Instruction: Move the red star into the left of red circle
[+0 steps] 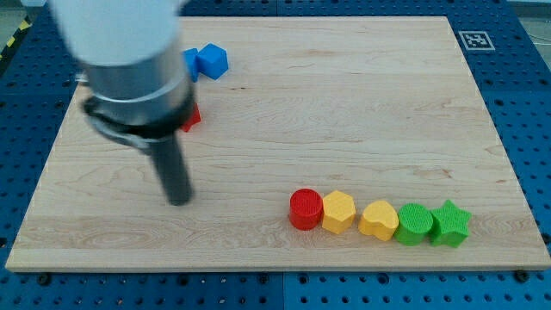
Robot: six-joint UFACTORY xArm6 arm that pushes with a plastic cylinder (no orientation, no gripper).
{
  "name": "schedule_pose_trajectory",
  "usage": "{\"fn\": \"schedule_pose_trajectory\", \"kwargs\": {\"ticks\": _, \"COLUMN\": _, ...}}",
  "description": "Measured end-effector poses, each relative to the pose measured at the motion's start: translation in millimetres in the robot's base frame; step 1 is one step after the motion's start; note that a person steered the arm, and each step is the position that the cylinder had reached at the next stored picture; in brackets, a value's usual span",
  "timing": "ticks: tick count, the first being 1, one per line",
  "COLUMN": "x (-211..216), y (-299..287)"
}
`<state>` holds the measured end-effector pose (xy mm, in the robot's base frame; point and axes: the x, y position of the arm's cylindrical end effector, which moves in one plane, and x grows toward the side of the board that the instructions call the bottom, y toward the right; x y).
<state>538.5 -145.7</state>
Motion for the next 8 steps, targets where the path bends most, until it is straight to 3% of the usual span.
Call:
{"fn": "schedule_pose_trajectory", "kwargs": {"ticks": 2, "x": -109.2, "y": -102.4}}
{"fn": "schedule_pose_trajectory", "kwargs": {"ticks": 3, "x": -166.1, "y": -91.0}}
{"fn": "schedule_pose_trajectory", "kwargs": {"ticks": 4, "x": -189.2, "y": -39.3}}
{"fn": "schedule_pose_trajectory", "kwargs": {"ticks": 5, "x": -148.6, "y": 4.5}}
{"fn": "schedule_pose_trajectory", "kwargs": {"ticks": 6, "x": -71.5, "y": 14.1}}
{"fn": "schedule_pose_trajectory", "kwargs": {"ticks": 8, "x": -40.3, "y": 14.1}}
